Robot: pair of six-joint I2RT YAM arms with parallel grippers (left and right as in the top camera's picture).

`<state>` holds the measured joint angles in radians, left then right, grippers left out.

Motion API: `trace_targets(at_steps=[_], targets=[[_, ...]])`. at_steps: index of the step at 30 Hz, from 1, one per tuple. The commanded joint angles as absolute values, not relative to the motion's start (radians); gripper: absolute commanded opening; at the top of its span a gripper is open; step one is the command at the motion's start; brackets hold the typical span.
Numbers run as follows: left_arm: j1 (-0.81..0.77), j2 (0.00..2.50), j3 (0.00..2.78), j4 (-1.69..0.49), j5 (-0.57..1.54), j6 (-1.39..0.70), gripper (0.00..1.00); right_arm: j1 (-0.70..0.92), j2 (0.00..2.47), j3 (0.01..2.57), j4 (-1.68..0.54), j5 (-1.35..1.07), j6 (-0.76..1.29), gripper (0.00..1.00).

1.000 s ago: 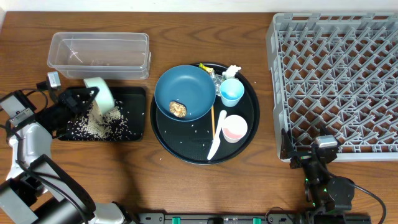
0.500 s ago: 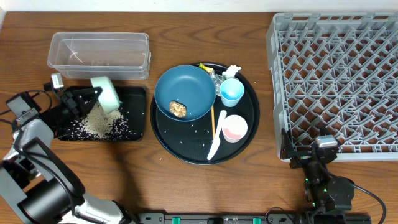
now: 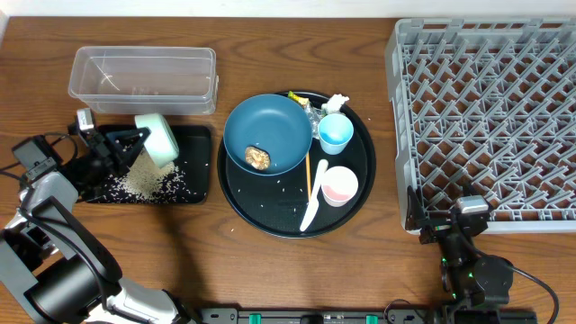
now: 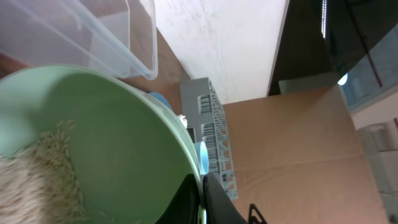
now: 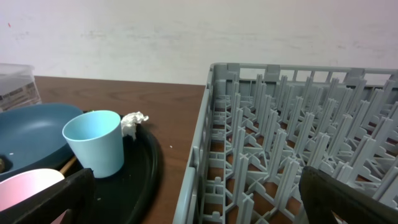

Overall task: Sort waste into correct bins and load items into the dishwasher rack
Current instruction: 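Tilt the bowl with the left gripper to pour rice onto the black tray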

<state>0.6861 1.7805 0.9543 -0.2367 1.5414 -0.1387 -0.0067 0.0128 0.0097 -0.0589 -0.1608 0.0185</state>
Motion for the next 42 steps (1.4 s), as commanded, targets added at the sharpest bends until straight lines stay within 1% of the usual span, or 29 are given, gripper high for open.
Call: trace_targets(at_steps=[1,9,12,14,17,20,23,25,29,31,33,35,37,40,42], targets=[[0.687,1.784,0.945,-0.262,1.571,-0.144,0.06,-0.015,0.013,0.006,-0.06,-0.162,0.029,0.99],[0.687,1.784,0.945,-0.27,1.571,-0.159,0.07,-0.015,0.013,0.006,-0.06,-0.162,0.029,0.99],[0.687,1.782,0.945,-0.272,1.571,-0.207,0.06,-0.015,0.013,0.006,-0.06,-0.161,0.029,0.99],[0.683,1.782,0.945,-0.263,1.571,-0.157,0.06,-0.015,0.013,0.006,-0.06,-0.162,0.029,0.99],[0.683,1.781,0.946,-0.26,1.571,-0.206,0.06,-0.015,0.013,0.006,-0.06,-0.161,0.029,0.99],[0.672,1.779,0.946,-0.243,1.569,-0.139,0.06,-0.015,0.013,0.006,-0.06,-0.162,0.029,0.99],[0.672,1.776,0.946,-0.237,1.571,-0.184,0.06,-0.015,0.013,0.006,-0.06,-0.162,0.029,0.99],[0.67,1.776,0.946,-0.233,1.569,-0.135,0.06,-0.015,0.013,0.006,-0.06,-0.161,0.029,0.99],[0.67,1.777,0.946,-0.216,1.568,-0.154,0.06,-0.015,0.013,0.006,-0.06,-0.161,0.029,0.99],[0.67,1.777,0.946,-0.212,1.526,-0.178,0.06,-0.015,0.013,0.006,-0.06,-0.161,0.029,0.99],[0.668,1.777,0.946,-0.207,1.572,-0.184,0.06,-0.015,0.013,0.006,-0.06,-0.162,0.029,0.99],[0.656,1.777,0.946,-0.191,1.569,-0.151,0.06,-0.015,0.013,0.006,-0.06,-0.162,0.029,0.99],[0.657,1.777,0.946,-0.17,1.531,-0.184,0.06,-0.015,0.013,0.006,-0.06,-0.161,0.029,0.99],[0.659,1.777,0.946,-0.17,1.572,-0.186,0.06,-0.015,0.013,0.006,-0.06,-0.161,0.029,0.99],[0.659,1.777,0.946,-0.182,1.467,-0.216,0.06,-0.015,0.013,0.006,-0.06,-0.161,0.029,0.99]])
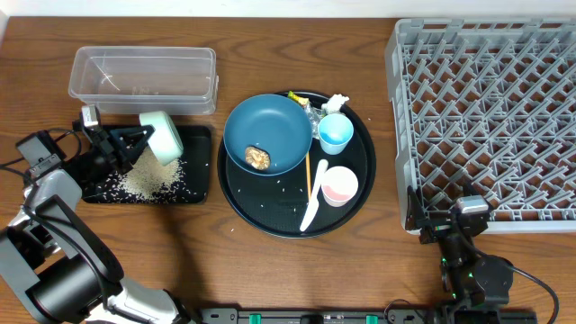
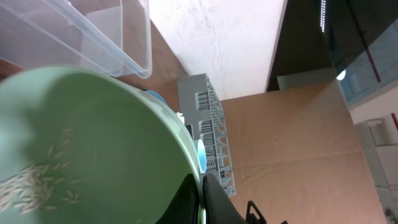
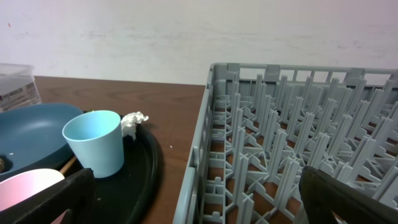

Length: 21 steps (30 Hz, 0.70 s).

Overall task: Sort waste into correct bins and load items into the dishwasher rack
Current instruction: 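Tilt the bowl with the left gripper to pour rice onto the black tray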

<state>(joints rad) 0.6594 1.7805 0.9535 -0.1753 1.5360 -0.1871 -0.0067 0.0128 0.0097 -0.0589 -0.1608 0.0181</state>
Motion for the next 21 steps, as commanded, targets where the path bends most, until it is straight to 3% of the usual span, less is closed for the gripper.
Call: trace_targets(at_steps=[1,7,10,16,19,21], targets=[[0.664,1.777,0.946,-0.207,1.404,-0.276,0.06,-0.015,0.013,0.006,-0.06,-0.161,0.029,0.99],[0.678,1.777,0.946,-0.234,1.398,-0.27,0.06,-0.015,0.013,0.006,-0.06,-0.162,0.029,0.99],[0.675,1.777,0.946,-0.189,1.572,-0.199,0.06,-0.015,0.013,0.006,-0.06,-0.161,0.029,0.98],[0.673,1.777,0.946,-0.158,1.568,-0.206,0.06,-0.015,0.013,0.006,-0.06,-0.162,0.029,0.99],[0.678,1.778,0.946,-0.183,1.469,-0.287,0.06,-0.015,0.013,0.006,-0.06,-0.162,0.029,0.99],[0.676,1.778,0.946,-0.154,1.574,-0.229,0.06,-0.015,0.013,0.006,-0.06,-0.161,0.029,0.99]])
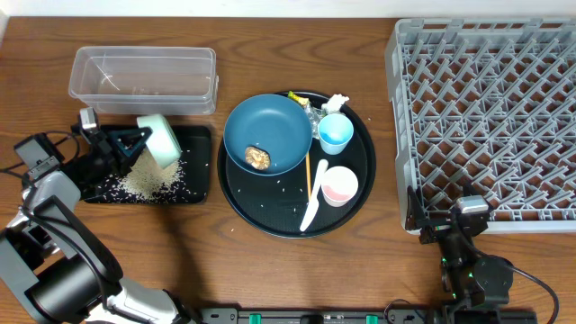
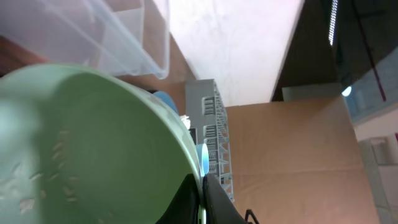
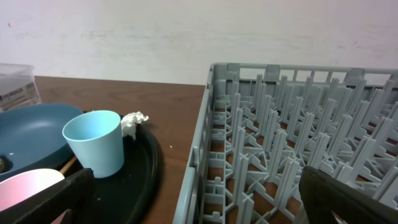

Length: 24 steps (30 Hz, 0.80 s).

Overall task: Sort waste into correct bins and load items into the dishwasher rack
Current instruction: 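Tilt the bowl with the left gripper to pour rice onto the black tray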

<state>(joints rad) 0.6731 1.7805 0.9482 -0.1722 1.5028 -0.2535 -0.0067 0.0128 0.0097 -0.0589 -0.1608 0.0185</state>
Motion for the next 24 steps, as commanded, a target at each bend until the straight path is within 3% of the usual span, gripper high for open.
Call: trace_targets(at_steps=[1,4,7,10,13,16,19,22,24], targets=[[0.673,1.776,0.946,-0.152,1.57,-0.219,0.07,-0.015,0.013,0.006,-0.06,-0.161,0.029,0.99],[0.677,1.777,0.946,-0.173,1.454,-0.317,0.06,-0.015,0.013,0.006,-0.06,-0.161,0.029,0.99],[0.673,1.777,0.946,-0.141,1.57,-0.269,0.06,-0.015,0.013,0.006,-0.06,-0.161,0.029,0.99],[0.672,1.778,0.946,-0.149,1.473,-0.302,0.06,-0.015,0.013,0.006,-0.06,-0.161,0.029,0.99],[0.672,1.778,0.946,-0.115,1.562,-0.235,0.06,-0.015,0.013,0.006,-0.06,-0.161,0.029,0.99],[0.672,1.778,0.946,-0.141,1.431,-0.319,0.06,-0.015,0.013,0.006,-0.06,-0.161,0.029,0.99],[0.666,1.777,0.946,-0.11,1.57,-0.221,0.06,-0.015,0.013,0.006,-0.06,-0.161,0.029,0.99],[0.663,1.778,0.946,-0.133,1.472,-0.302,0.06,-0.015,0.013,0.006,-0.06,-0.161,0.029,0.99],[0.663,1.778,0.946,-0.117,1.556,-0.231,0.06,-0.015,0.013,0.006,-0.06,-0.161,0.029,0.99]])
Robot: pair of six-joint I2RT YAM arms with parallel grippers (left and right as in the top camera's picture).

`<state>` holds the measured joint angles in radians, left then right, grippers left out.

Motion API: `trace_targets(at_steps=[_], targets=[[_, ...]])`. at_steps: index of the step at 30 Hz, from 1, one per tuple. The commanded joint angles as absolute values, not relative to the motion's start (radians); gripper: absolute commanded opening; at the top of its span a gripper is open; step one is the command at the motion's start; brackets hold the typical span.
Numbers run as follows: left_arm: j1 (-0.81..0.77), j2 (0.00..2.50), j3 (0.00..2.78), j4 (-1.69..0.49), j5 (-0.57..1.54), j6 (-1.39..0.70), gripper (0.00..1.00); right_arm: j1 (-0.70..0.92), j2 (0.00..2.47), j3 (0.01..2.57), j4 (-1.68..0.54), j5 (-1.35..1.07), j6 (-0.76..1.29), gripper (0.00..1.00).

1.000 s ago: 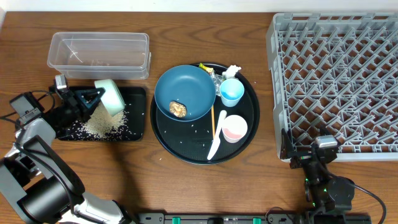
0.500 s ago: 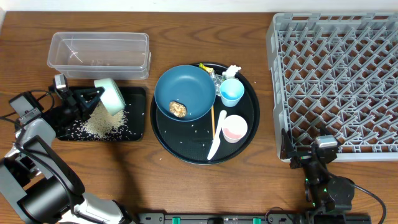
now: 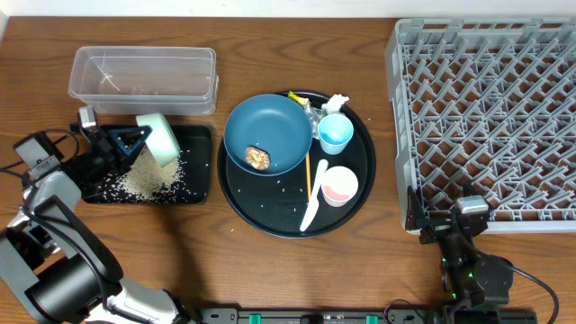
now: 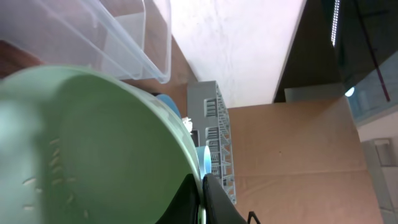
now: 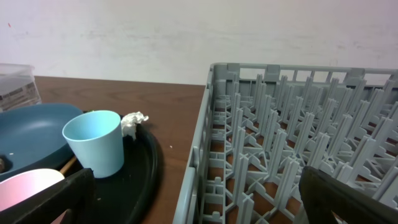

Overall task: Sort waste into correct bins and load items into the dishwasher rack
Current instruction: 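Tilt the bowl with the left gripper to pour rice onto the black tray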

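My left gripper (image 3: pixel 135 142) is shut on the rim of a pale green bowl (image 3: pixel 159 139), held tipped on its side over the black rectangular tray (image 3: pixel 200 171) with a heap of rice (image 3: pixel 144 183) in it. The left wrist view shows the green bowl (image 4: pixel 93 149) nearly bare, with a few grains stuck inside, and my fingers (image 4: pixel 211 202) pinching its edge. On the round black tray (image 3: pixel 360 193) sit a blue bowl (image 3: pixel 267 135) with food scraps, a blue cup (image 3: pixel 336 133), a pink cup (image 3: pixel 339 186), a white knife (image 3: pixel 312 203), a chopstick and crumpled wrappers (image 3: pixel 337 102). My right gripper (image 5: pixel 199 199) stands open by the rack's front left corner.
A clear plastic bin (image 3: pixel 144 79) stands behind the black rectangular tray. The grey dishwasher rack (image 3: pixel 486 117) fills the right side, its near left corner (image 5: pixel 214 155) close before my right gripper. Loose rice grains lie scattered on the round tray.
The green bowl has barely shifted, still tipped over the rectangular tray. Slightly fewer grains cling inside it. The right arm has not moved.
My left gripper held the green bowl tipped over the rectangular tray with a mass of rice still inside. Then only scattered grains remained in it and the heap lay in the tray. The bowl has stayed tipped there, almost bare now. The right gripper stayed open throughout.
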<state>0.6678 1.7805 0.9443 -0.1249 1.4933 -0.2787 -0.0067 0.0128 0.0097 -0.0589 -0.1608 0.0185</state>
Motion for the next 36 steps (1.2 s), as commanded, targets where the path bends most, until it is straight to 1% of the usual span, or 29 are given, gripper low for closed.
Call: trace_targets(at_steps=[1,3,4,6,7,17,27,32,34,36], targets=[[0.663,1.778,0.946,-0.117,1.548,-0.211,0.06,-0.015,0.013,0.006,-0.06,-0.162,0.029,0.99],[0.664,1.778,0.946,-0.141,1.458,-0.282,0.06,-0.015,0.013,0.006,-0.06,-0.161,0.029,0.99],[0.663,1.778,0.946,-0.145,1.461,-0.294,0.06,-0.015,0.013,0.006,-0.06,-0.162,0.029,0.99],[0.659,1.777,0.946,-0.123,1.552,-0.268,0.06,-0.015,0.013,0.006,-0.06,-0.162,0.029,0.99],[0.649,1.773,0.946,-0.097,1.573,-0.29,0.06,-0.015,0.013,0.006,-0.06,-0.162,0.029,0.99],[0.586,1.722,0.946,-0.048,1.573,-0.29,0.06,-0.015,0.013,0.006,-0.06,-0.161,0.029,0.99],[0.606,1.639,0.946,-0.043,1.547,-0.361,0.06,-0.015,0.013,0.006,-0.06,-0.161,0.029,0.99],[0.608,1.528,0.946,-0.068,1.472,-0.423,0.06,-0.015,0.013,0.006,-0.06,-0.161,0.029,0.99],[0.608,1.482,0.946,-0.14,1.372,-0.384,0.06,-0.015,0.013,0.006,-0.06,-0.161,0.029,0.99],[0.608,1.46,0.946,-0.22,1.306,-0.296,0.06,-0.015,0.013,0.006,-0.06,-0.162,0.029,0.99]])
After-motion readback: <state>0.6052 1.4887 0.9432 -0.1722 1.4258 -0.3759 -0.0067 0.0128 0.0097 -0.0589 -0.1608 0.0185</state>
